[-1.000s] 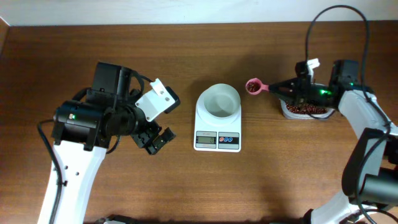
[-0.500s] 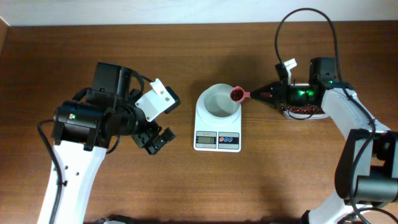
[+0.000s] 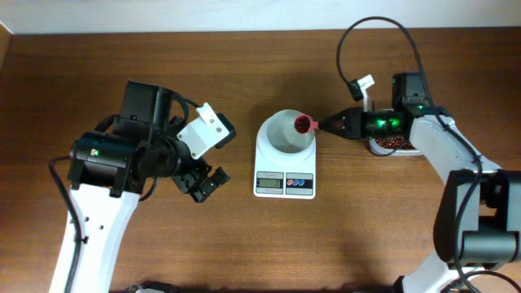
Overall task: Scoop and weigh 50g on scale
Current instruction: 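Tip the pink scoop over the white bowl to pour beans in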
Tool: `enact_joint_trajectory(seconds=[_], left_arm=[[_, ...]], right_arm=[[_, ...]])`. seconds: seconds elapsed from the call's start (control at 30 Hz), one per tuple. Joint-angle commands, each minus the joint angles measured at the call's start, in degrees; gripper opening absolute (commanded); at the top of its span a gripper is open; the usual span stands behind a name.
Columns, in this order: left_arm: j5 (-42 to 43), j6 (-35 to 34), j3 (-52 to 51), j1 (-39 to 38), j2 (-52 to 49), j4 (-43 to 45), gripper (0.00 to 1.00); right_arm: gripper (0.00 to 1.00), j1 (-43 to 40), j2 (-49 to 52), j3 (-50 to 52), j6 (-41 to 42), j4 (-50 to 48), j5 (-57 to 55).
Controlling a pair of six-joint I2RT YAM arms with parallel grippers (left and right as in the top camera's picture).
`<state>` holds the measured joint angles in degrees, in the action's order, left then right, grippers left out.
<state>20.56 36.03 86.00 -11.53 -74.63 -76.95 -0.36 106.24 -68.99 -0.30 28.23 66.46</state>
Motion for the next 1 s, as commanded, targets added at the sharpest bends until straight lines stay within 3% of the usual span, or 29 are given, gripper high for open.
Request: enact_joint_trajectory(seconds=[0.0, 0.17, 0.43, 0.57, 0.7, 0.8, 0.97], left_arm=[[-0.2, 0.9, 1.2, 0.3, 0.7, 0.1, 0.99], [-0.2, 0.9, 1.2, 0.3, 0.7, 0.1, 0.99], [-0.2, 0.9, 1.2, 0.3, 0.7, 0.1, 0.99], [-0.2, 0.9, 1.2, 0.3, 0.7, 0.1, 0.99], [-0.2, 0.9, 1.2, 0.3, 0.7, 0.1, 0.99], [-0.2, 0.9, 1.2, 0.3, 0.7, 0.1, 0.99], [-0.2, 0.9, 1.2, 0.3, 0.7, 0.1, 0.99]], right_arm=[[0.04, 1.9, -1.0, -0.2, -8.3, -0.2, -1.4], [0.07, 3.1, -1.0, -0.2, -11.7, -0.2, -8.9], [0.04, 3.1, -1.0, -0.2, -11.5, -2.1, -7.8], [0.04, 3.1, -1.0, -0.2, -13.3, -2.4, 1.5], [0.04, 3.1, -1.0, -0.2, -12.7, -3.1, -5.6], [0.04, 3.1, -1.0, -0.2, -12.8, -3.2, -1.0], [0.04, 3.1, -1.0, -0.2, -12.8, -3.7, -4.2]])
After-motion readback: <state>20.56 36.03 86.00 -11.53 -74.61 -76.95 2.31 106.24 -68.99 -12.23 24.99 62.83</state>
